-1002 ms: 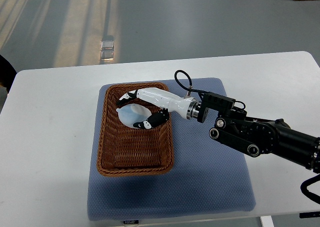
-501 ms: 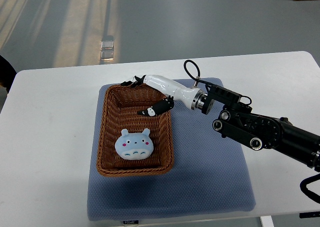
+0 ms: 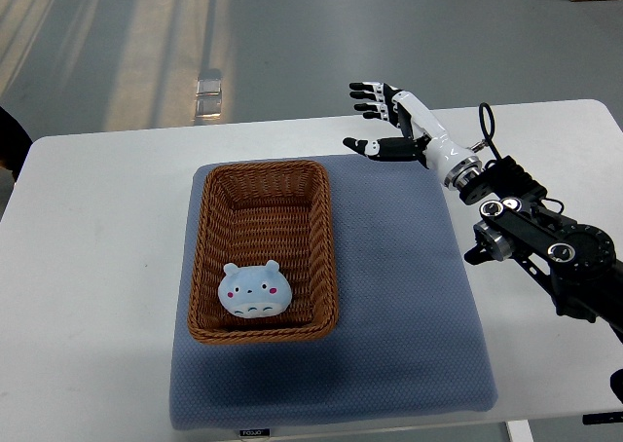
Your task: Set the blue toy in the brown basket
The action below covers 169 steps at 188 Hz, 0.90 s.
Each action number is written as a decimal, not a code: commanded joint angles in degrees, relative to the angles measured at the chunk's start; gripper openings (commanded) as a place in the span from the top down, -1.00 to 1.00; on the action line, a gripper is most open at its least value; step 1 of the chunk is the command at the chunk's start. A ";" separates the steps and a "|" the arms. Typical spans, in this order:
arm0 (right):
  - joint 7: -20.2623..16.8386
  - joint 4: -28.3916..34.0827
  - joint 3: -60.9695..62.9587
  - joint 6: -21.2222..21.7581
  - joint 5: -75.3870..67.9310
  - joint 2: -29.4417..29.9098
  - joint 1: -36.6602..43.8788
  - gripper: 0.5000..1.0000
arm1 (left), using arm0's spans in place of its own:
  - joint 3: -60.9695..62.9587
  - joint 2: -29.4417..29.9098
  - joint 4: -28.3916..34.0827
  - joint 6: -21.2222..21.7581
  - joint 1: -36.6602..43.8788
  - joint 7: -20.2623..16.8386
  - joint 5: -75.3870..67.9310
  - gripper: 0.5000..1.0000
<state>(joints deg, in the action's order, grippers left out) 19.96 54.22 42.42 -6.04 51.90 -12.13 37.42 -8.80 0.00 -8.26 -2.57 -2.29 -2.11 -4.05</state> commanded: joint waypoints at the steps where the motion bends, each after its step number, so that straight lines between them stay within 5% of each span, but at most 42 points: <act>1: -0.01 0.01 1.53 -0.11 -4.44 -0.53 -1.65 -0.42 | -0.08 0.00 0.00 -0.06 0.01 0.00 0.01 -1.00; 73: 0.34 0.01 4.69 -0.11 -11.56 -0.88 -4.82 -0.61 | -0.08 0.00 0.00 0.02 0.01 0.00 0.01 -1.00; 169: 0.70 0.09 4.61 -0.02 -11.74 -0.27 -4.99 -0.61 | -0.08 0.00 0.00 0.02 0.01 0.00 0.01 -1.00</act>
<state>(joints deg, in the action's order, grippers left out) 20.66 54.29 47.05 -6.08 40.16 -12.46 32.44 -8.95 0.00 -8.26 -2.61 -2.28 -2.11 -4.05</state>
